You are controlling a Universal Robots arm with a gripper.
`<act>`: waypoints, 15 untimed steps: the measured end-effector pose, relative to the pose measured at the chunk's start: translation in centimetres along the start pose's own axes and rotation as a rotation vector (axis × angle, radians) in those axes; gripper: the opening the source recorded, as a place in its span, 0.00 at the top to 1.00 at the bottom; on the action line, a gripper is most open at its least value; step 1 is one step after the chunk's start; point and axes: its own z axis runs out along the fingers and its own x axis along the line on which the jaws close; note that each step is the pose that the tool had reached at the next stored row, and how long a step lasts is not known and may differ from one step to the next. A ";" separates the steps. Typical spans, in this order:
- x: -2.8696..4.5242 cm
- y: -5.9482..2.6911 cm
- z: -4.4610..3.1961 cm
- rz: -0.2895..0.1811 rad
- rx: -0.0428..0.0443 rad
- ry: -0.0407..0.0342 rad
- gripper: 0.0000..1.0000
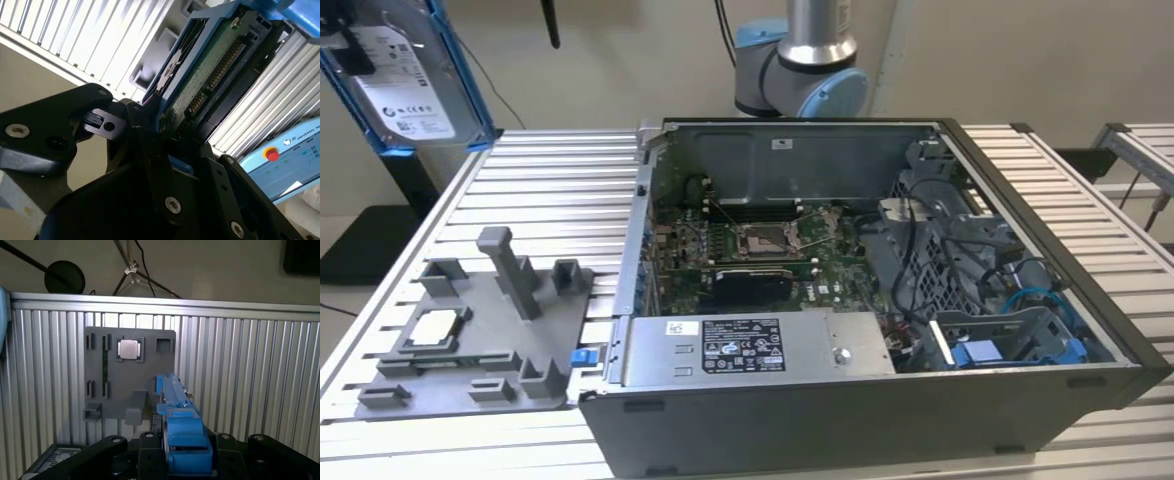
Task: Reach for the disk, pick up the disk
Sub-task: 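Pick up the disk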
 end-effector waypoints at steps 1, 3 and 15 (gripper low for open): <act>0.00 -0.16 0.01 0.000 0.0000 0.0000 1.00; 0.01 -0.46 0.03 0.000 -0.0001 0.0000 1.00; 0.05 -2.22 0.15 0.000 -0.0001 0.0000 1.00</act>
